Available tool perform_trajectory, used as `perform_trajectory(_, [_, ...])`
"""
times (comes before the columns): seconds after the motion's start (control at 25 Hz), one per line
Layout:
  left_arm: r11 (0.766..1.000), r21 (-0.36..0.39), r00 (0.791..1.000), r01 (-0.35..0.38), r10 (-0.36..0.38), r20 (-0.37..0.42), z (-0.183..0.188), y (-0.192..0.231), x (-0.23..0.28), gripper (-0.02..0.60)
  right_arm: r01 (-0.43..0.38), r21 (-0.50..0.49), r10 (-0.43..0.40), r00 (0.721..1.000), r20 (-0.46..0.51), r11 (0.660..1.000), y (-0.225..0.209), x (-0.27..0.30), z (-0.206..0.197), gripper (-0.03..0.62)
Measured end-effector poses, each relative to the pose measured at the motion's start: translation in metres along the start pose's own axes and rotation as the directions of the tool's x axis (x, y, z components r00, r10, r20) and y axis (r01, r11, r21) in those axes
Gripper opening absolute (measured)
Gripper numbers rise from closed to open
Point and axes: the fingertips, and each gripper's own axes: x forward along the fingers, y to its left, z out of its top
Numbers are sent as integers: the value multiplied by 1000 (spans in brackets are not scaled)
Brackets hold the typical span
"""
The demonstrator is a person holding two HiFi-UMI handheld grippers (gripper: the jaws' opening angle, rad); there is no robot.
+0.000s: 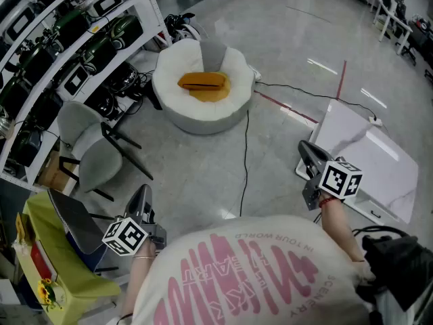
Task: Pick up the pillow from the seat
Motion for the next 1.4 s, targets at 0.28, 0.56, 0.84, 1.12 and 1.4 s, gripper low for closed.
perform_trajectory(0.28, [1000,22,1000,6,-6,-4,2,-4,6,17,-5,15,5,1000,-4,1000,-4,1,-6,3])
perform_trajectory(0.56, [998,59,1000,4,-3,-25,8,-9,9,17,-17,35,18,1000,-3,999,-2,8,-5,5])
perform_trajectory(0.84, [994,106,998,19,-12,-67,4,-9,22,17,-3,35,4,999,-35,999,-4,18,-17,5])
perform_trajectory(1.12, [996,88,998,21,-15,-64,8,7,58,17,45,39,-44,999,-29,998,-17,29,-13,5])
perform_trajectory(1.4, [991,118,995,67,-57,-88,19,6,104,17,72,36,-71,997,-23,997,-25,52,4,5])
